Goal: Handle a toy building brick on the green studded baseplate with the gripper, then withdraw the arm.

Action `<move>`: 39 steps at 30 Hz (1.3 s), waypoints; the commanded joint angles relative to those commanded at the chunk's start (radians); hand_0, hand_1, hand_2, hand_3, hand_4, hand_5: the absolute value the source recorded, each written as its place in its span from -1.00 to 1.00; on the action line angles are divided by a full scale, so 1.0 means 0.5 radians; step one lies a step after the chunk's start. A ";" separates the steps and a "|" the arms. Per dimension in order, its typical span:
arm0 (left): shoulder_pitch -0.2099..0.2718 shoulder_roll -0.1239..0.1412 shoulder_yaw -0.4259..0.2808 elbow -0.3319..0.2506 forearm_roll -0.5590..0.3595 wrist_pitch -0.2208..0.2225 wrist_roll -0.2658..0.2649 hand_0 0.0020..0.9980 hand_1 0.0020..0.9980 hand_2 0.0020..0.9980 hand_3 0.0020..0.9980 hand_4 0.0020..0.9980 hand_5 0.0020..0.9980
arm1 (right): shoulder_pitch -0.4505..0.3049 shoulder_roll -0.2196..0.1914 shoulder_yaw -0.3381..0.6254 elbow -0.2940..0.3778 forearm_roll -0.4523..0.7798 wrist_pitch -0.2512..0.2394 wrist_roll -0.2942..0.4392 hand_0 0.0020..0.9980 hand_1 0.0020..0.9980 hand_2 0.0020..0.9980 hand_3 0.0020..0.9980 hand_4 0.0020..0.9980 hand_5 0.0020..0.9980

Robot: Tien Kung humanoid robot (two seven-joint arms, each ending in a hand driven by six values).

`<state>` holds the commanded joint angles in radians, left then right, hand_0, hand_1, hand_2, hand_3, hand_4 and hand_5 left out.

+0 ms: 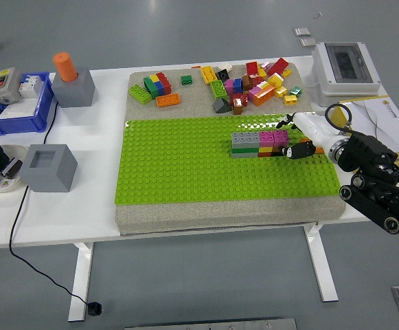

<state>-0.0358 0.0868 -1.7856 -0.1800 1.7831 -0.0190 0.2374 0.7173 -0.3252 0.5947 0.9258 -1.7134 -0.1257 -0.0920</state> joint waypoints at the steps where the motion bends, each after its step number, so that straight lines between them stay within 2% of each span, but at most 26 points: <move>1: 0.000 0.000 0.000 0.000 0.000 0.000 0.000 0.58 0.61 0.51 -0.13 1.00 0.77 | 0.000 0.000 -0.001 -0.001 -0.001 0.001 -0.001 0.58 0.55 0.66 0.46 0.42 -0.64; 7: 0.006 -0.003 0.002 0.000 -0.006 0.001 0.001 0.58 0.61 0.51 -0.13 1.00 0.77 | -0.002 -0.003 -0.006 0.009 -0.005 0.006 -0.006 0.59 0.56 0.66 0.45 0.44 -0.66; 11: 0.011 -0.004 -0.002 0.000 -0.004 0.000 0.002 0.58 0.61 0.51 -0.13 1.00 0.77 | -0.012 -0.031 0.010 0.076 -0.005 0.014 -0.011 0.59 0.56 0.66 0.45 0.44 -0.66; 12: 0.012 -0.003 -0.003 0.000 -0.002 0.000 0.002 0.58 0.61 0.51 -0.13 1.00 0.77 | -0.016 -0.042 0.022 0.104 -0.003 0.019 -0.012 0.60 0.57 0.68 0.57 1.00 -0.02; 18: 0.011 0.001 -0.008 0.000 0.001 -0.002 0.000 0.58 0.61 0.51 -0.13 1.00 0.77 | -0.058 -0.115 0.130 0.281 -0.010 0.032 -0.009 0.60 0.57 0.68 0.57 1.00 -0.02; 19: 0.010 0.001 -0.011 0.000 0.005 -0.002 0.000 0.58 0.61 0.51 -0.13 1.00 0.77 | -0.075 -0.130 0.158 0.317 -0.023 0.029 -0.010 0.62 0.59 0.70 0.63 1.00 0.18; 24: 0.017 0.001 -0.006 0.000 -0.009 0.000 -0.004 0.58 0.61 0.51 -0.13 1.00 0.77 | -0.187 -0.209 0.279 0.511 -0.154 -0.013 -0.022 0.62 0.59 0.70 0.63 1.00 0.18; 25: 0.018 0.001 -0.007 0.000 -0.007 0.000 -0.004 0.58 0.61 0.51 -0.13 1.00 0.77 | -0.211 -0.221 0.302 0.551 -0.200 -0.023 -0.029 0.65 0.61 0.72 0.36 1.00 0.39; 27: 0.020 0.002 -0.007 0.000 -0.007 0.000 -0.005 0.58 0.61 0.51 -0.13 1.00 0.77 | -0.242 -0.231 0.328 0.593 -0.278 -0.037 -0.037 0.65 0.61 0.72 0.36 1.00 0.39; 30: 0.022 0.002 -0.008 0.000 -0.004 0.000 -0.007 0.58 0.61 0.51 -0.13 1.00 0.77 | -0.276 -0.221 0.351 0.600 -0.399 -0.046 -0.044 0.65 0.61 0.72 0.36 1.00 0.39; 31: 0.022 0.003 -0.008 0.000 -0.005 0.000 -0.007 0.58 0.61 0.51 -0.13 1.00 0.77 | -0.283 -0.215 0.353 0.593 -0.424 -0.046 -0.045 0.68 0.63 0.75 0.13 1.00 0.58; 39: 0.021 0.004 -0.004 0.000 -0.007 0.001 -0.010 0.58 0.61 0.51 -0.13 1.00 0.77 | -0.281 -0.152 0.321 0.496 -0.479 -0.070 -0.029 0.68 0.63 0.75 0.10 1.00 0.54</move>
<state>-0.0253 0.0888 -1.7878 -0.1800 1.7798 -0.0186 0.2324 0.5770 -0.4012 0.7554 1.1737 -1.9531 -0.1607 -0.1067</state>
